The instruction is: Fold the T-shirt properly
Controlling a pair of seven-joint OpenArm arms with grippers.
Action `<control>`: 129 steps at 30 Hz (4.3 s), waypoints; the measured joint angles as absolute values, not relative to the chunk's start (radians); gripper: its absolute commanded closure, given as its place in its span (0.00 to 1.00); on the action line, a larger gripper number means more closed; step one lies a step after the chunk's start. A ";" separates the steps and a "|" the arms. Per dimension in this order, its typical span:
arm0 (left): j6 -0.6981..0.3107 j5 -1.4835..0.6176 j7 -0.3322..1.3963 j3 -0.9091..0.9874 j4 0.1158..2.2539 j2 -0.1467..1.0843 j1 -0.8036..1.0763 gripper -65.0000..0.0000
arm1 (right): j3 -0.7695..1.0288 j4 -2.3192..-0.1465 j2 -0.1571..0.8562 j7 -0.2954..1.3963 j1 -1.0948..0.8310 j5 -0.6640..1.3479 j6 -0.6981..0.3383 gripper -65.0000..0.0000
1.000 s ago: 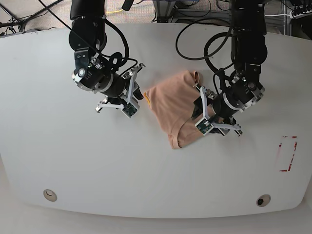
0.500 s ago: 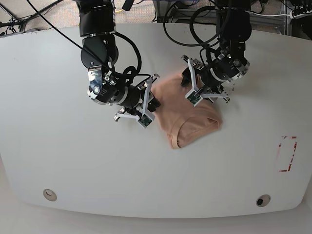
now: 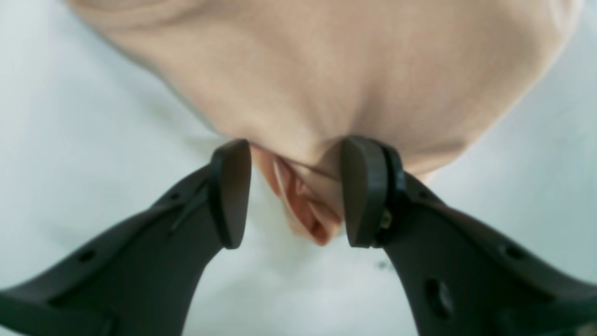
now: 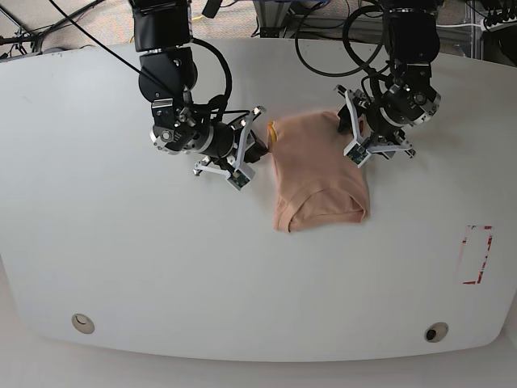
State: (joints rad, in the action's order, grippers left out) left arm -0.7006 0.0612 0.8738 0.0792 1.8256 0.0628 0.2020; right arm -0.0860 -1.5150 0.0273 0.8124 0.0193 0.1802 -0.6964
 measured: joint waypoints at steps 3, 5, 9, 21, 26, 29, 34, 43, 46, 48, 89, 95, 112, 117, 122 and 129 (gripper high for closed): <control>-0.701 0.068 0.884 0.081 1.863 0.088 0.201 0.55 | -0.086 -1.550 0.030 0.820 -0.004 0.180 -0.697 0.84; -0.699 0.072 0.890 0.085 1.901 0.090 0.200 0.55 | -0.086 -1.579 0.030 0.826 -0.007 0.174 -0.697 0.84; -0.700 0.067 0.884 0.083 1.982 0.083 0.196 0.55 | -0.084 -1.666 0.027 0.851 -0.015 0.189 -0.696 0.84; -0.506 0.075 0.880 0.059 1.947 -0.095 0.130 0.37 | -0.083 -1.727 0.081 0.894 -0.022 0.183 -0.697 0.84; -0.374 0.070 0.771 0.051 1.898 -0.153 0.134 0.34 | -0.048 -1.727 0.081 0.894 -0.031 0.183 -0.697 0.84; -0.362 0.073 0.732 0.035 1.836 -0.154 0.131 0.34 | -0.015 -1.728 0.078 0.893 -0.031 0.184 -0.697 0.84; -0.265 0.073 0.611 0.023 1.687 -0.154 0.133 0.34 | 0.030 -1.726 0.080 0.894 -0.031 0.187 -0.697 0.84; -0.263 0.041 0.381 0.021 1.444 -0.071 0.083 0.34 | 0.126 -1.727 0.081 0.894 -0.031 0.183 -0.697 0.84; -0.275 0.023 0.380 0.019 1.435 -0.012 0.078 0.34 | 0.130 -1.729 0.081 0.894 -0.031 0.188 -0.697 0.84; -0.283 0.000 0.368 0.019 1.435 0.044 0.083 0.34 | 0.130 -1.729 0.081 0.894 -0.033 0.187 -0.697 0.84; -0.707 0.064 0.545 0.654 1.497 0.498 -0.027 0.35 | 0.124 -1.819 0.107 0.820 -0.103 0.188 -0.699 0.85; -0.665 0.079 0.548 0.533 1.587 0.358 0.027 0.40 | 0.130 -1.819 0.110 0.677 -0.133 0.051 -0.692 0.85; -0.437 0.077 0.039 0.325 1.845 0.055 0.565 0.40 | 0.386 -1.752 0.067 0.158 -0.446 -0.017 -0.698 0.93; -0.435 0.069 0.034 0.321 1.958 -0.011 0.787 0.40 | 0.417 -1.764 0.072 0.157 -0.575 0.078 -0.689 0.93; -0.430 0.074 0.051 0.277 1.980 -0.020 1.004 0.40 | 0.467 -1.787 0.077 0.157 -0.735 0.172 -0.686 0.93; -0.425 0.068 0.035 0.244 1.940 -0.025 1.137 0.40 | 0.463 -1.786 0.072 0.150 -0.893 0.239 -0.688 0.93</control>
